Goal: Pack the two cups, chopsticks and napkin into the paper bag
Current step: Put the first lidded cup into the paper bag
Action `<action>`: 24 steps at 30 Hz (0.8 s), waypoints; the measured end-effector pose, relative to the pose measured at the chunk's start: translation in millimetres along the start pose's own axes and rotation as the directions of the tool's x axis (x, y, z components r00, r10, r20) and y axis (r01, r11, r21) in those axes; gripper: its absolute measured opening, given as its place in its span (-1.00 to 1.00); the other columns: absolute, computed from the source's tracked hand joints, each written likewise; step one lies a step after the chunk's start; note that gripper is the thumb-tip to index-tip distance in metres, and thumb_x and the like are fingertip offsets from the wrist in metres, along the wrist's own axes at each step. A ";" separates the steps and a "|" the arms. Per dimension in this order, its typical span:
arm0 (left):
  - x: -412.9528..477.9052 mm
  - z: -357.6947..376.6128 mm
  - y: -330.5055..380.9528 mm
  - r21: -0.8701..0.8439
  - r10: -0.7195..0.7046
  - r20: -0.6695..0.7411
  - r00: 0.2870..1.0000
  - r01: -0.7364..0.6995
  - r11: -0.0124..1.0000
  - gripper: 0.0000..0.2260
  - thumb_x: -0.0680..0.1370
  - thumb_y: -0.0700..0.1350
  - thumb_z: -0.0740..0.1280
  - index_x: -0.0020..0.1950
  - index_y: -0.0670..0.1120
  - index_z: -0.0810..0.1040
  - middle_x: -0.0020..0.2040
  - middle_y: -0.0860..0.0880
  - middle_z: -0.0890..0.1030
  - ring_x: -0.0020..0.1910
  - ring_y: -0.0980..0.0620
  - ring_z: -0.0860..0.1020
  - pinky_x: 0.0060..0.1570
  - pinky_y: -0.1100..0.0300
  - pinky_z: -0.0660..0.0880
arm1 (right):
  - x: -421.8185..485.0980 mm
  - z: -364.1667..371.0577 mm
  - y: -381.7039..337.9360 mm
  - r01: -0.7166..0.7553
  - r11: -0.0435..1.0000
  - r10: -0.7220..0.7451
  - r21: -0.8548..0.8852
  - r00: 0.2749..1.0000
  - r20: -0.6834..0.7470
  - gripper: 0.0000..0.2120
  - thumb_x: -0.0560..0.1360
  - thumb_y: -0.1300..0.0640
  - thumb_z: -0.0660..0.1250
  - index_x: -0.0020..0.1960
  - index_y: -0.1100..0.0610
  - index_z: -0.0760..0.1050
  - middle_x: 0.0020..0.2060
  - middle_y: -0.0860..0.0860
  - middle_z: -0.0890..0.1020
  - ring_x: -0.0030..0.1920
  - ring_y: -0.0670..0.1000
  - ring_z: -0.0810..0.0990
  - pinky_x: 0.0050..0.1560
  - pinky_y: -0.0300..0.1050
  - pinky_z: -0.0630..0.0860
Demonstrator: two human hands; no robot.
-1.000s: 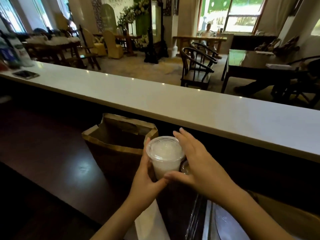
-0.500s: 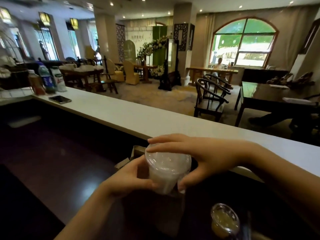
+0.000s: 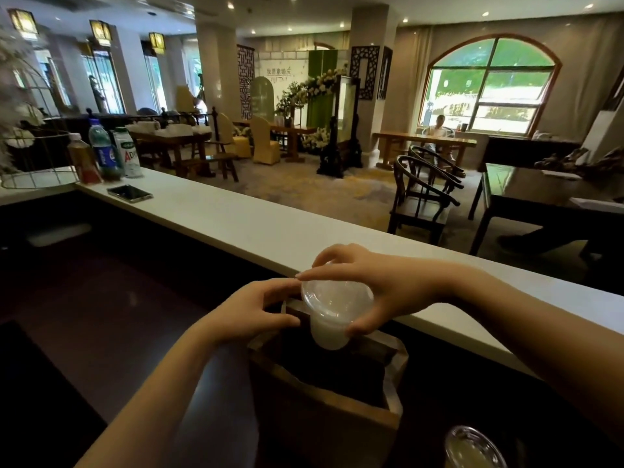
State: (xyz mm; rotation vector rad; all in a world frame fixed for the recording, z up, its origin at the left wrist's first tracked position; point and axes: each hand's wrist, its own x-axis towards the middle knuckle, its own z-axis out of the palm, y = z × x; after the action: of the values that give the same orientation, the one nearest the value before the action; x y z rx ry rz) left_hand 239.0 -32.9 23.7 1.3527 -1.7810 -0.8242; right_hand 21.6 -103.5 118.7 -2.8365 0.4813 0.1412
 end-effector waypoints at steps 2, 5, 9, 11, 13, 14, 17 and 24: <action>-3.0 3.7 -14.5 0.281 0.016 -0.168 0.986 0.032 0.959 -0.71 0.44 -0.22 0.41 0.13 0.00 0.58 0.11 0.09 0.62 0.14 0.19 0.54 0.24 0.08 0.46 | 5.4 11.8 4.7 0.003 0.999 -0.003 -0.041 1.000 0.011 -0.22 0.40 -0.04 0.44 0.45 -0.27 0.07 0.40 -0.07 0.17 0.36 -0.03 0.12 0.33 -0.14 0.15; -6.3 17.8 -28.5 0.466 0.032 -0.100 0.994 0.018 0.884 -0.78 0.45 -0.23 0.37 0.08 -0.06 0.60 0.14 0.05 0.59 0.11 0.13 0.53 0.22 0.11 0.45 | 14.9 29.9 8.3 0.020 0.996 -0.015 -0.088 0.998 0.055 -0.19 0.38 0.00 0.46 0.47 -0.22 0.07 0.40 -0.03 0.16 0.36 0.01 0.10 0.30 -0.15 0.13; -7.5 27.6 -35.3 0.485 -0.010 -0.024 1.000 0.020 0.874 -0.55 0.44 -0.31 0.29 0.31 -0.05 0.46 0.41 0.06 0.33 0.36 0.19 0.26 0.26 0.53 0.10 | 23.3 51.9 11.1 0.038 0.992 -0.025 -0.119 0.994 0.108 -0.19 0.37 0.00 0.46 0.47 -0.18 0.08 0.41 -0.01 0.13 0.38 0.05 0.08 0.37 -0.01 0.20; -9.9 26.1 -35.6 0.489 -0.068 -0.007 0.998 0.063 0.870 -0.48 0.43 -0.31 0.28 0.38 -0.06 0.38 0.49 0.01 0.23 0.44 0.11 0.19 0.29 0.48 0.07 | 25.7 61.0 11.2 0.056 0.990 -0.039 -0.126 0.990 0.139 -0.20 0.37 0.00 0.46 0.46 -0.17 0.09 0.40 0.00 0.13 0.38 0.06 0.08 0.35 0.01 0.23; -13.8 22.6 -34.3 0.497 -0.133 0.046 0.990 0.093 0.863 -0.41 0.44 -0.29 0.29 0.45 -0.06 0.26 0.53 0.02 0.10 0.49 0.10 0.11 0.30 0.46 0.04 | 29.6 70.0 9.9 0.078 0.983 -0.048 -0.164 0.983 0.180 -0.21 0.36 0.01 0.46 0.45 -0.15 0.10 0.41 0.01 0.13 0.38 0.08 0.08 0.33 0.00 0.26; -15.8 20.5 -33.3 0.500 -0.157 0.084 0.984 0.095 0.861 -0.37 0.44 -0.28 0.30 0.47 -0.05 0.19 0.55 0.03 0.04 0.49 0.11 0.08 0.28 0.49 0.03 | 32.1 75.0 8.7 0.090 0.977 -0.050 -0.192 0.977 0.205 -0.21 0.36 0.01 0.46 0.45 -0.14 0.10 0.41 0.02 0.12 0.39 0.09 0.08 0.33 0.01 0.28; -22.3 17.4 -28.5 0.499 -0.205 0.184 0.961 0.088 0.862 -0.29 0.43 -0.26 0.31 0.51 -0.02 0.07 0.55 0.09 -0.08 0.49 0.15 0.04 0.23 0.54 0.07 | 43.2 91.6 2.7 0.146 0.948 -0.057 -0.284 0.952 0.300 -0.20 0.36 0.02 0.47 0.45 -0.11 0.09 0.43 0.07 0.12 0.40 0.14 0.09 0.36 0.08 0.28; -33.4 16.1 -29.4 0.473 -0.202 0.274 0.940 0.052 0.880 -0.20 0.42 -0.26 0.33 0.52 -0.03 -0.07 0.53 0.12 -0.24 0.49 0.19 -0.15 0.09 0.76 -0.05 | 80.7 141.9 -3.5 0.289 0.843 -0.043 -0.454 0.877 0.479 -0.12 0.34 -0.01 0.48 0.49 -0.01 0.03 0.43 0.18 0.15 0.34 0.25 0.20 0.34 0.15 0.29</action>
State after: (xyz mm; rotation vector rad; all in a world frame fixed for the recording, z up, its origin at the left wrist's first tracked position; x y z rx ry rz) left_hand 245.5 -6.6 -15.1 1.7365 -2.2612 -0.7457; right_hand 91.3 -87.0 -28.0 -3.1726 0.0813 1.0169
